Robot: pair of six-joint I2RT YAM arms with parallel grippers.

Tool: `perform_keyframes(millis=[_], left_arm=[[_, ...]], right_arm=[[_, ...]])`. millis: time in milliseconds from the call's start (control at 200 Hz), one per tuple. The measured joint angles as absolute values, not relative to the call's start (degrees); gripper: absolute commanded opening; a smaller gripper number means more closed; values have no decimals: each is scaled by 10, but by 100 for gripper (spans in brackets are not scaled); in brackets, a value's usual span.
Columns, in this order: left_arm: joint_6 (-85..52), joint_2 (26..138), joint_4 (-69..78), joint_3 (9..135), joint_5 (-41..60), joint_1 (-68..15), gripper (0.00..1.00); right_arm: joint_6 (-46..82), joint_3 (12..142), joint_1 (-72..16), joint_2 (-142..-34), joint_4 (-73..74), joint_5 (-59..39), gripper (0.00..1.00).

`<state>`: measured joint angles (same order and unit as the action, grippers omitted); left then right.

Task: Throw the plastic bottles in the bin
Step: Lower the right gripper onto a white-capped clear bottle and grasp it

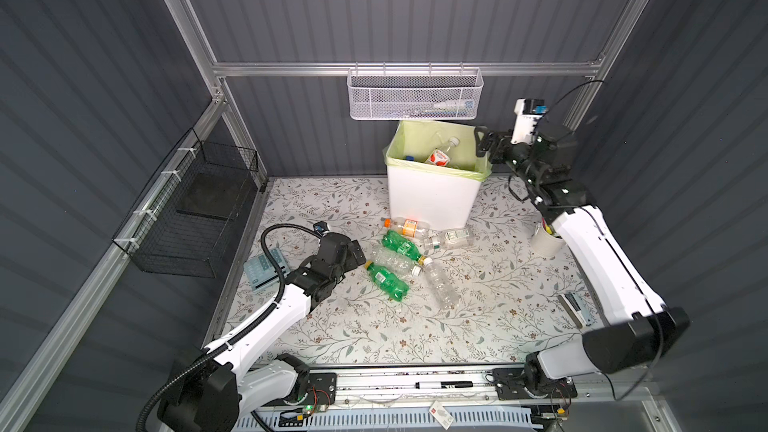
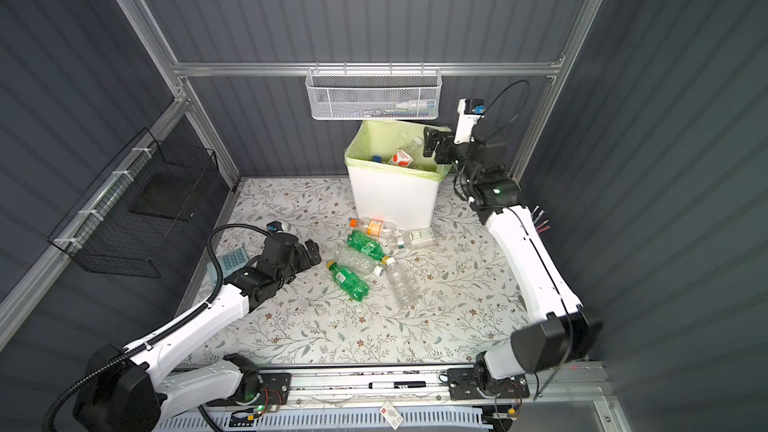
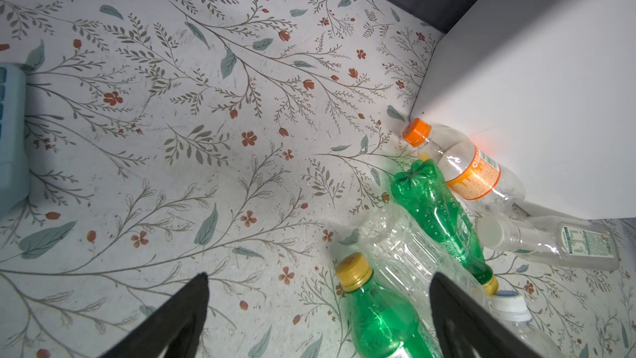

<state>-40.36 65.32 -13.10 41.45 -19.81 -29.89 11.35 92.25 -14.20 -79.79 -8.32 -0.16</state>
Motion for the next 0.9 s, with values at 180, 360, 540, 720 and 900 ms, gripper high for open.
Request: perform_keyframes(millis=[180, 360, 540, 720, 900], left_arm=[[-414, 668, -129, 415, -187, -299, 100], [-438, 669, -128, 414, -178, -299, 100], [-457, 668, -128, 400, -177, -299, 100], [-464, 668, -128, 392, -177, -299, 100], [-467, 665, -129, 385, -179, -299, 100]], right_arm=[[106, 822, -143, -681, -72, 11, 99], [144, 659, -171, -633, -117, 20, 99], [215, 555, -271, -631, -201, 29, 99], [296, 479, -359, -641, -241, 41, 99], [335, 461, -403, -719, -258, 43, 99]])
